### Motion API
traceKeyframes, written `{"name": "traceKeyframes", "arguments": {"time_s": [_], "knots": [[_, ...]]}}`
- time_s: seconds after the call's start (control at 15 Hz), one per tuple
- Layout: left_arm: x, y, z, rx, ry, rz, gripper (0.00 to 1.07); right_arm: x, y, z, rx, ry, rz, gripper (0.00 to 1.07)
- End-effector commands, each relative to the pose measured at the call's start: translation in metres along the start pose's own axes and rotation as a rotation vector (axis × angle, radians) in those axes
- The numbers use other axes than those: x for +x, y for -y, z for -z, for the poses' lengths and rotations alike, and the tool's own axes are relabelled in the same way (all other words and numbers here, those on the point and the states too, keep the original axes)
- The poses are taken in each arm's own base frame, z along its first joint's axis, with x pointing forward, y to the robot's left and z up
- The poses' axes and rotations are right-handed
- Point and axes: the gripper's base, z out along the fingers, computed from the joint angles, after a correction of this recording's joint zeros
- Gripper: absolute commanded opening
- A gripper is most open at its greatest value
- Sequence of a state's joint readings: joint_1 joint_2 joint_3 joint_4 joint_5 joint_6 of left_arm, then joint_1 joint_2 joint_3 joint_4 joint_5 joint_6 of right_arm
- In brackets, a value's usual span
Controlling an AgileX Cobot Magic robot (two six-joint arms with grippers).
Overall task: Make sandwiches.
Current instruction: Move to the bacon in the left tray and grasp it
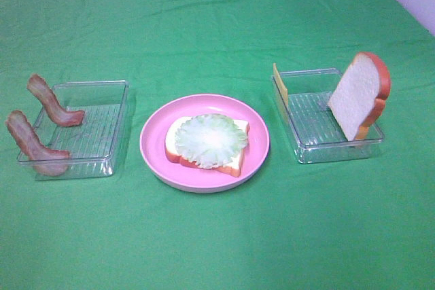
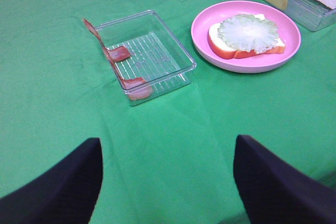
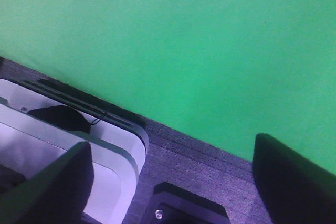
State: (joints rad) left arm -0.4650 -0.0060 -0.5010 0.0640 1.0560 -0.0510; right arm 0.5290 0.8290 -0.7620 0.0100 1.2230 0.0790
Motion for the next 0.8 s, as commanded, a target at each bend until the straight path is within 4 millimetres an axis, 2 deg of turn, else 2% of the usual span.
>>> {"name": "traceKeyframes", "arguments": {"time_s": [0.07,0.33,0.53,0.8], "knots": [[0.001,0.000,0.002,0.001,0.028,-0.004,0.67,0.030,0.006,-0.003,0.039,-0.010,0.008,0.77],[0.001,0.000,0.002,0.001,0.029,-0.004,0.67,0.071,0.014,0.003,0.070,0.271,0.030,0.77],[-0.002,0.000,0.004,0.006,0.046,0.000,0.67,0.099,0.010,0.004,0.008,0.521,0.109,0.75],[-0.031,0.001,0.010,0.024,0.294,0.041,0.67,0.120,0.006,0.011,-0.053,0.667,0.149,0.75]]}}
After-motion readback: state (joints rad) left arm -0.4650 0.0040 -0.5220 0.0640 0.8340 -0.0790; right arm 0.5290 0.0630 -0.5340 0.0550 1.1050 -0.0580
